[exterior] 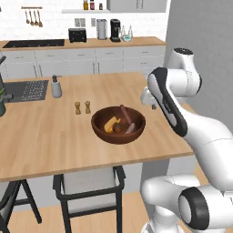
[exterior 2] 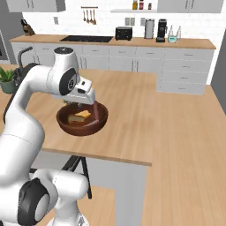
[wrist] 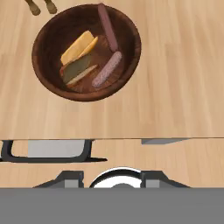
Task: Place one bun and one sausage from the bowl on each plate.
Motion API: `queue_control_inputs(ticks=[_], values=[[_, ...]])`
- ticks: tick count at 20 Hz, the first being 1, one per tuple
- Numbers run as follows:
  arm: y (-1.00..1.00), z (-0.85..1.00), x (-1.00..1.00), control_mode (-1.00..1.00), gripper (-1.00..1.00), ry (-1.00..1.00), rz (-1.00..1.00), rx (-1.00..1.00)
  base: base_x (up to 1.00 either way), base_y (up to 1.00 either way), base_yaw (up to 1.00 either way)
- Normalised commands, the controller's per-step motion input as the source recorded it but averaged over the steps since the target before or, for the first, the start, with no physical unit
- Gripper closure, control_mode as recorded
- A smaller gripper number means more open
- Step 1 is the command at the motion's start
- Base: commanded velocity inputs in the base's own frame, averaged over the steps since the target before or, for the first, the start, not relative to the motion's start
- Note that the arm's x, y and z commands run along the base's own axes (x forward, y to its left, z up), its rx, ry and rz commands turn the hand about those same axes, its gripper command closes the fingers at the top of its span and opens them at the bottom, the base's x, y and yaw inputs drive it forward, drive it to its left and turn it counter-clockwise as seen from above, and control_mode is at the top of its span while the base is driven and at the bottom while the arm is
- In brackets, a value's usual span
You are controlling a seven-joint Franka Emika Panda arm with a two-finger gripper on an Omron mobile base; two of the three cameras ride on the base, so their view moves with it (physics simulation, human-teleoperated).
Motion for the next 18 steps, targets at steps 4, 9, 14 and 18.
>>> queue_control_inputs(ticks=[4, 9, 14, 18], values=[[0.31, -0.49, 0.19, -1.0, -1.0, 0.05, -0.05, 0.0, 0.0, 0.0, 0.0], [0.78, -0.94, 0.73, -1.0, -1.0, 0.13, -0.24, 0.08, 0.0, 0.0, 0.0], [0.2, -0.4, 0.89, -1.0, -1.0, 0.11, -0.23, 0.16, 0.0, 0.0, 0.0], [0.03, -0.29, 0.91, -1.0, -1.0, 0.22, -0.26, 0.04, 0.0, 0.0, 0.0]])
